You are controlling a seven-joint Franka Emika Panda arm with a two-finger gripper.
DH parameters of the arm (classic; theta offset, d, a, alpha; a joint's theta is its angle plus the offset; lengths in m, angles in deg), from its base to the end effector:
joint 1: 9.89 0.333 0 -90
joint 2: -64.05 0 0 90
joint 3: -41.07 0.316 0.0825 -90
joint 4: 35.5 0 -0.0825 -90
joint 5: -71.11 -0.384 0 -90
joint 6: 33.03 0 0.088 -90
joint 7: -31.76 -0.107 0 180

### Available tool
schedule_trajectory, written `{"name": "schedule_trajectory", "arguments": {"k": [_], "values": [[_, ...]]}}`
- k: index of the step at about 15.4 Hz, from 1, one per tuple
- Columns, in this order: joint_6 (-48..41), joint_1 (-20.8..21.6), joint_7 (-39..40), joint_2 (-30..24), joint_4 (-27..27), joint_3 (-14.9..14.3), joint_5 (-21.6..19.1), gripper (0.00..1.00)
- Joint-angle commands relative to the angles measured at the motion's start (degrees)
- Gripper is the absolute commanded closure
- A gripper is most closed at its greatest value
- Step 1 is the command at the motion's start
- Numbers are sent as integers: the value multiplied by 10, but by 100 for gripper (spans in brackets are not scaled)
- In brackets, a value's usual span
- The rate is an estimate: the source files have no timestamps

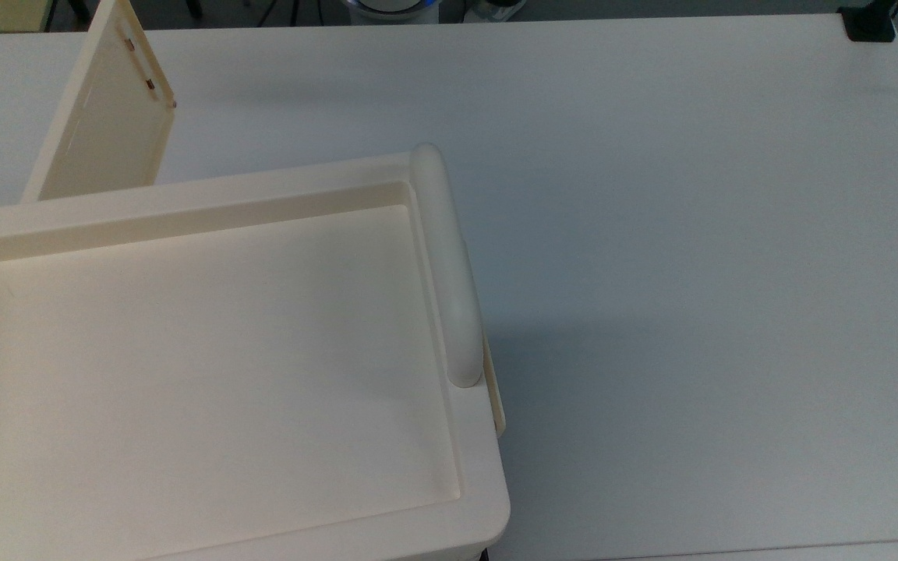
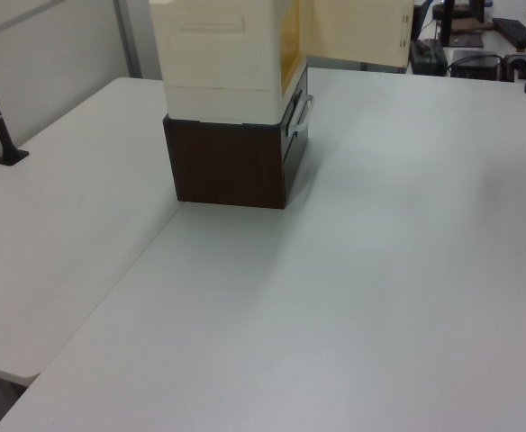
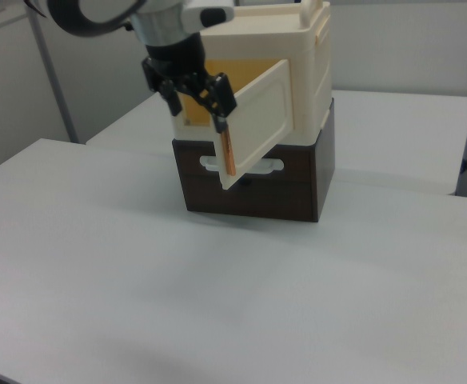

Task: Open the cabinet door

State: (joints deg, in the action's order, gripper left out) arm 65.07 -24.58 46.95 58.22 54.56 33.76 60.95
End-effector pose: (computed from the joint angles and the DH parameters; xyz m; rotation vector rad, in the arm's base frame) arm 0.5006 -0.1891 0.6949 -3.0006 0.1855 -0.4376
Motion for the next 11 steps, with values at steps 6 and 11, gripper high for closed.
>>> {"name": "schedule_trajectory", "arguments": {"k": [6, 11], "values": [[-106, 39, -88, -14, -19, 56, 7, 0], [-85, 110, -99, 11, -6, 54, 72, 0]]}}
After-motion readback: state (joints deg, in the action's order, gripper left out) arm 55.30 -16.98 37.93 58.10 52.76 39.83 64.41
